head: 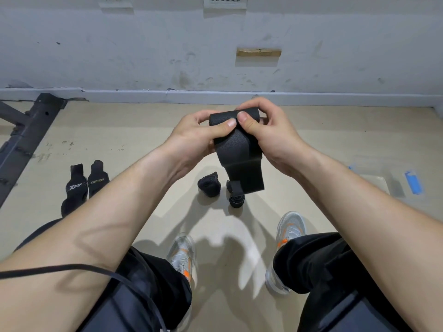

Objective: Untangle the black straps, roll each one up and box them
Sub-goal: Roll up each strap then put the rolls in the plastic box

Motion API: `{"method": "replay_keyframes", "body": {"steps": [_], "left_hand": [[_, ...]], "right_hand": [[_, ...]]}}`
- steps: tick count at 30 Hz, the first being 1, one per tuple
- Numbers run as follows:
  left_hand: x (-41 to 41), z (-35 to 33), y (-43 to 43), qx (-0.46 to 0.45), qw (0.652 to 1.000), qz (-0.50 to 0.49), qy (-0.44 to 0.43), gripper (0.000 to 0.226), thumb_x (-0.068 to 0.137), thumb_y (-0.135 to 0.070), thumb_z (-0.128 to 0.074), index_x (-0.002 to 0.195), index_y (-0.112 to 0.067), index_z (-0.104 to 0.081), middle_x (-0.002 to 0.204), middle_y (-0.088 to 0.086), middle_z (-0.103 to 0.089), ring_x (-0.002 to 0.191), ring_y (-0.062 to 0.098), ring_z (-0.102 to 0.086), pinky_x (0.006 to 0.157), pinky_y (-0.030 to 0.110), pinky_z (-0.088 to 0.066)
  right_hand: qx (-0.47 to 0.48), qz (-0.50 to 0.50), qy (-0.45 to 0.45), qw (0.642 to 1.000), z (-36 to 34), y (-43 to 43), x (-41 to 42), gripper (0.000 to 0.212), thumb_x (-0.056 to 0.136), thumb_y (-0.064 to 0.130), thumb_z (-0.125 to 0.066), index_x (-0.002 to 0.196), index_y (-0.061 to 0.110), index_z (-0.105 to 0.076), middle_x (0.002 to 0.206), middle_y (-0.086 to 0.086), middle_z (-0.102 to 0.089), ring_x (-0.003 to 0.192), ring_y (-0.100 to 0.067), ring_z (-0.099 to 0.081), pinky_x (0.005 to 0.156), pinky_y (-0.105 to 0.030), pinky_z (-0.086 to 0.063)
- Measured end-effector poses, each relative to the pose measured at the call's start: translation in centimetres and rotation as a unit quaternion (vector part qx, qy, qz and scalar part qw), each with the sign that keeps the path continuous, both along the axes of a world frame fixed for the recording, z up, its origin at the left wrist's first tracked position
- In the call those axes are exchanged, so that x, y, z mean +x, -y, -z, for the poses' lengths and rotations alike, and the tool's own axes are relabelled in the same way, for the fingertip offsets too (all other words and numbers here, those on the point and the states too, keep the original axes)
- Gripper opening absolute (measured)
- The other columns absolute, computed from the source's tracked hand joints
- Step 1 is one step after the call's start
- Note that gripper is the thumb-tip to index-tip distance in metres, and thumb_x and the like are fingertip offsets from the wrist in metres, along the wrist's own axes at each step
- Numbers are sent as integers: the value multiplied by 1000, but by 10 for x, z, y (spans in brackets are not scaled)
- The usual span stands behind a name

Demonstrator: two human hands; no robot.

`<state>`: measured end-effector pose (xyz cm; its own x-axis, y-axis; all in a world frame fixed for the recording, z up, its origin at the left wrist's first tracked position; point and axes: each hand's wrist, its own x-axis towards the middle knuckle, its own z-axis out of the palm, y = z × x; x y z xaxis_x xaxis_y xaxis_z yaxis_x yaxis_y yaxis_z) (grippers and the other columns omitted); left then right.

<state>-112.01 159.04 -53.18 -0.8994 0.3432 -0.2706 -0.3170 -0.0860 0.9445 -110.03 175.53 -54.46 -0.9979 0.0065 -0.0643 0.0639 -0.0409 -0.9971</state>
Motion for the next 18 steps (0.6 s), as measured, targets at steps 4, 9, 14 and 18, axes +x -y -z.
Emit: {"method": "replay_keyframes", "body": {"steps": [4, 9, 14, 18], "left_hand": [[1, 0, -1, -28, 1000, -1, 6, 30, 100, -25, -63, 111, 1, -71, 91, 8, -75, 77, 14, -73, 64, 20, -55], [-3, 1, 3, -5, 1000, -22, -6, 20, 97, -15, -66, 111, -2, -71, 97, 11, -76, 86, 21, -74, 72, 25, -57], [-4, 5, 5, -27, 998, -39, -45, 22, 90, -5, -73, 112, -7, -69, 91, 8, -76, 87, 22, -74, 77, 31, -57], [-2, 7, 3, -54, 993, -47, -94, 28, 87, 2, -74, 112, -8, -67, 95, 11, -74, 86, 20, -72, 80, 31, -59]], "right_hand": [[-1, -13, -1, 1000, 0, 1, 1, 12, 98, 7, -63, 108, 15, -63, 70, 1, -69, 72, -17, -66, 68, -31, -55], [-72, -27, 48, 996, -4, 0, -1, 26, 92, 12, -71, 116, 13, -61, 91, -10, -71, 87, -26, -69, 78, -38, -55], [-14, -62, 79, 995, -2, 0, -3, 23, 101, 28, -57, 116, 14, -66, 91, 7, -73, 83, -9, -69, 75, -29, -55], [-7, -51, 35, 998, 0, 3, -4, 35, 103, 33, -55, 116, 2, -66, 107, -15, -75, 102, -27, -72, 89, -39, -58]]}}
